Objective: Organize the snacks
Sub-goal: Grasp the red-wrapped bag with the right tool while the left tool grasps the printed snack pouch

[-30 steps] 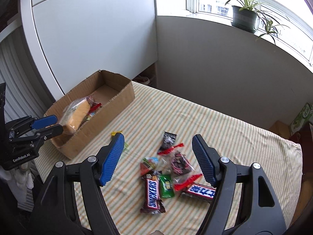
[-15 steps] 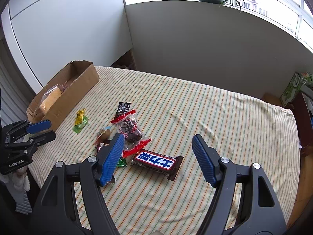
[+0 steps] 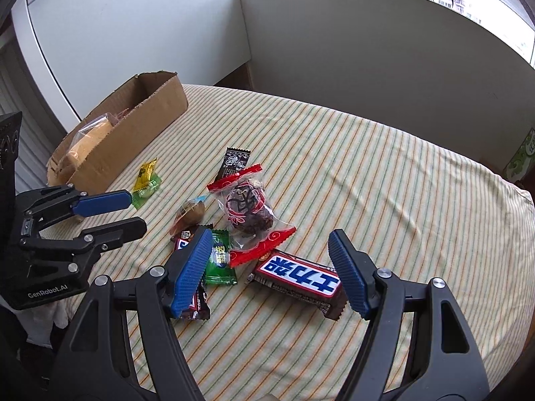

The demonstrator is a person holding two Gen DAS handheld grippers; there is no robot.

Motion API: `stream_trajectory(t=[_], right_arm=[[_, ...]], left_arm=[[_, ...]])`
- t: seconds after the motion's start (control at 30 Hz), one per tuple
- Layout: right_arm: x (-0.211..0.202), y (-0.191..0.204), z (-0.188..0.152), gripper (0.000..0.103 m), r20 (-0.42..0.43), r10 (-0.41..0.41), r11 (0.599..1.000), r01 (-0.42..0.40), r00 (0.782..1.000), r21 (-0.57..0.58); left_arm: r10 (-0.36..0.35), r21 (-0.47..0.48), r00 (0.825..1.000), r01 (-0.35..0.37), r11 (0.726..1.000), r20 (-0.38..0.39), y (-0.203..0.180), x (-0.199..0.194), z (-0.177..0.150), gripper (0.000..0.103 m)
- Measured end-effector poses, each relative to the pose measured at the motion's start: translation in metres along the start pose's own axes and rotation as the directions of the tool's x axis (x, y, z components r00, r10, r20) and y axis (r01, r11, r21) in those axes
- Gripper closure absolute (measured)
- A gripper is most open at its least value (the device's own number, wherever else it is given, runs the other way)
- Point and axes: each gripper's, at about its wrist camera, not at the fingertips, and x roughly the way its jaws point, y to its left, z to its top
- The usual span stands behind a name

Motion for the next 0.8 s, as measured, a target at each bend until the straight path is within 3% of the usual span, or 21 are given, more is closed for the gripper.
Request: stream_trajectory(t=[0.23,0.37,0.63,0.73,0.8], right_arm=[[0.021,0.013,0.009,0.029,-0.026,0.015,0.998,-0.016,1.000,-0.053],[0.030,0.016,0.012,0.038,-0.047,0.020,0.998,-0.023,0.999,-0.064],[0.041,0.017,0.015,0.039,-0.071,0.020,0.997,-0.025,0.997,-0.079],[0.047,0.015,0.017,0.054,-0.089,0.022,0.997,-0.029,0.996,-0.071],[0.050,0.013,0.017,0.054,-0.094,0.039,0.997,-0.045,0.995,-0.059]], left_arm=[[-0.018,0.011,1.000,0.018,1.000,-0.019,-0.004,0.014,0.002,0.066],[-0.024,0.017,0.999,0.025,1.000,-0.029,-0.004,0.020,0.003,0.066],[-0.038,0.028,0.998,0.040,0.999,-0.048,-0.008,0.033,0.007,0.066],[-0.041,0.027,0.997,0.042,0.999,-0.058,-0.008,0.043,0.011,0.066],[-0.041,0.022,0.997,0.042,0.999,-0.064,-0.008,0.048,0.013,0.071]])
